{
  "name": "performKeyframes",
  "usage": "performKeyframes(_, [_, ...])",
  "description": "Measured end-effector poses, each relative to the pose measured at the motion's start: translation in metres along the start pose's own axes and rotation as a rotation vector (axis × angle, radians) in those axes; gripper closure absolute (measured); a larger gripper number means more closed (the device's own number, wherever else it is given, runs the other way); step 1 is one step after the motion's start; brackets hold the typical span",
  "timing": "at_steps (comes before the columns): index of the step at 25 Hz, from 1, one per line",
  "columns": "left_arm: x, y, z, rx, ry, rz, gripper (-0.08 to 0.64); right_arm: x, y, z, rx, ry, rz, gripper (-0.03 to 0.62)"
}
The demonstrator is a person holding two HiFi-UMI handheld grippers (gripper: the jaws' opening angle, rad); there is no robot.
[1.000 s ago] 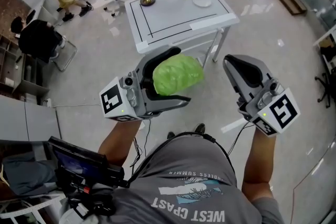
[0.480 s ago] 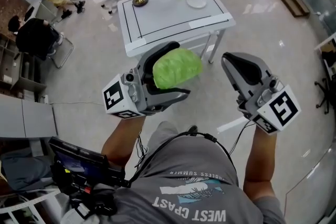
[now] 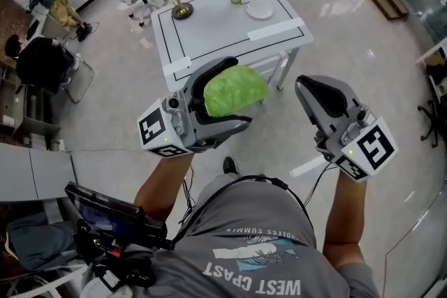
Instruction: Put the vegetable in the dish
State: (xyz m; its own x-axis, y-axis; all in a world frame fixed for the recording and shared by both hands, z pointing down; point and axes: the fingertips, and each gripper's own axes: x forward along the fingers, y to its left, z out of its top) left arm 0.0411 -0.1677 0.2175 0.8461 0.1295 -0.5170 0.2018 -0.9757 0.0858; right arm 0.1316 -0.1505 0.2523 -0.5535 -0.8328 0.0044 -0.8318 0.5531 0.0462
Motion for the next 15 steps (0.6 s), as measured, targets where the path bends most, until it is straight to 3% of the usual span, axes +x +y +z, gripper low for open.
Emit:
performKeyframes(10, [-0.022, 0.077, 0.021, -0.02, 0.012, -0.041, 0.146, 0.066, -0.031, -0.002, 0.009, 0.001, -0.073, 0.581])
performKeyframes(15, [-0.026, 0.083, 0.018, -0.03, 0.011, -0.055, 0.146, 0.068, -0.03, -0.009, 0.013, 0.008, -0.088, 0.581])
